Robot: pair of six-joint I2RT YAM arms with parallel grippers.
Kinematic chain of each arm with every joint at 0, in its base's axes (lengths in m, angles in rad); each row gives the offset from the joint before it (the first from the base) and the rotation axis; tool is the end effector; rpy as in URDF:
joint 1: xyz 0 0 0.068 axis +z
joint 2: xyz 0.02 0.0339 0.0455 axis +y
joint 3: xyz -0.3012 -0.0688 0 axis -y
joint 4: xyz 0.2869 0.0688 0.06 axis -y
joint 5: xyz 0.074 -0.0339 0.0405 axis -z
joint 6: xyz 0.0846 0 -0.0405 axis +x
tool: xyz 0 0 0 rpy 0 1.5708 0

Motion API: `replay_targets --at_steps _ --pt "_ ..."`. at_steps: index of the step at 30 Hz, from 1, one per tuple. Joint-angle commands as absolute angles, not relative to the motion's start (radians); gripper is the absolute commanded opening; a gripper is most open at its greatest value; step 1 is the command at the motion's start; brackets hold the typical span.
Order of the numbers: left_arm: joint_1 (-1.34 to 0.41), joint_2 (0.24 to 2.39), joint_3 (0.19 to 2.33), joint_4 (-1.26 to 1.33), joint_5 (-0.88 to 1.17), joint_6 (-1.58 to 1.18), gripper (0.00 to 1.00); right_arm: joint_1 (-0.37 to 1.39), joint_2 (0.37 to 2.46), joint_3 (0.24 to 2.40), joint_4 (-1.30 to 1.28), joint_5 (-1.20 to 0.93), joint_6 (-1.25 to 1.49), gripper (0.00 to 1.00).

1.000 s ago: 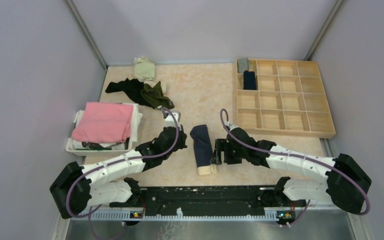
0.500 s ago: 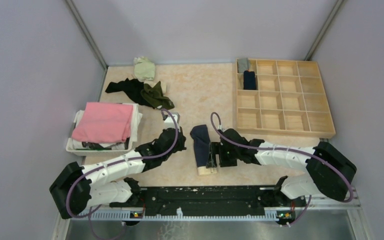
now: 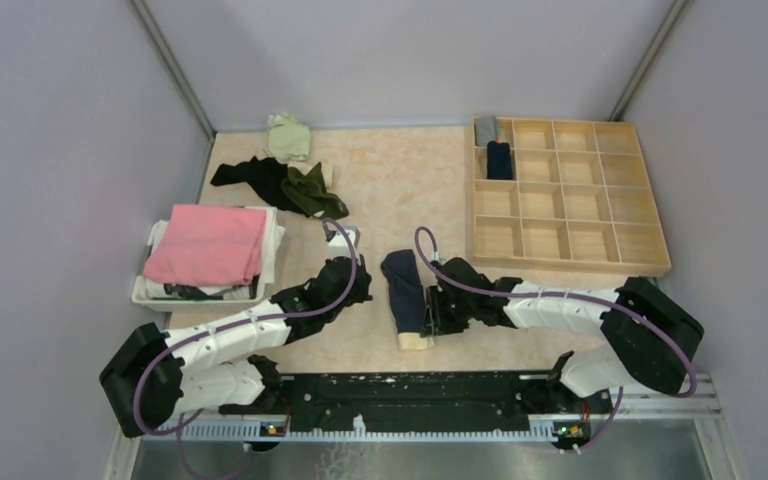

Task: Roll the underwear
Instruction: Fold the underwear at the center of the board.

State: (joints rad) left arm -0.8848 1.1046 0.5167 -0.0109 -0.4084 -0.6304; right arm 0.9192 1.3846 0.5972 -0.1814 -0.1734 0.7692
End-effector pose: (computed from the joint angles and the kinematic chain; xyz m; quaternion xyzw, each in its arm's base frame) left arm 0.2046 -0.1968 0.1879 0.0159 0.8709 -0.1840 0.4555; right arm 0.1693 0.2460 0.1189 -0.0969 0.9469 0.2757 0.1344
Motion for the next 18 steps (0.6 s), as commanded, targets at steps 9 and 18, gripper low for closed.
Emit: replay_targets --at_steps 9,18 --pt "-0.882 1.11 0.513 0.064 -0.295 -0.598 0.0 0.931 1.389 0.6 -0.12 -0.211 0.766 0.0" --pt "-0.882 1.106 0.448 0.315 0.047 -0.524 0.0 0.931 1.392 0.582 -0.1 -0.197 0.781 0.0"
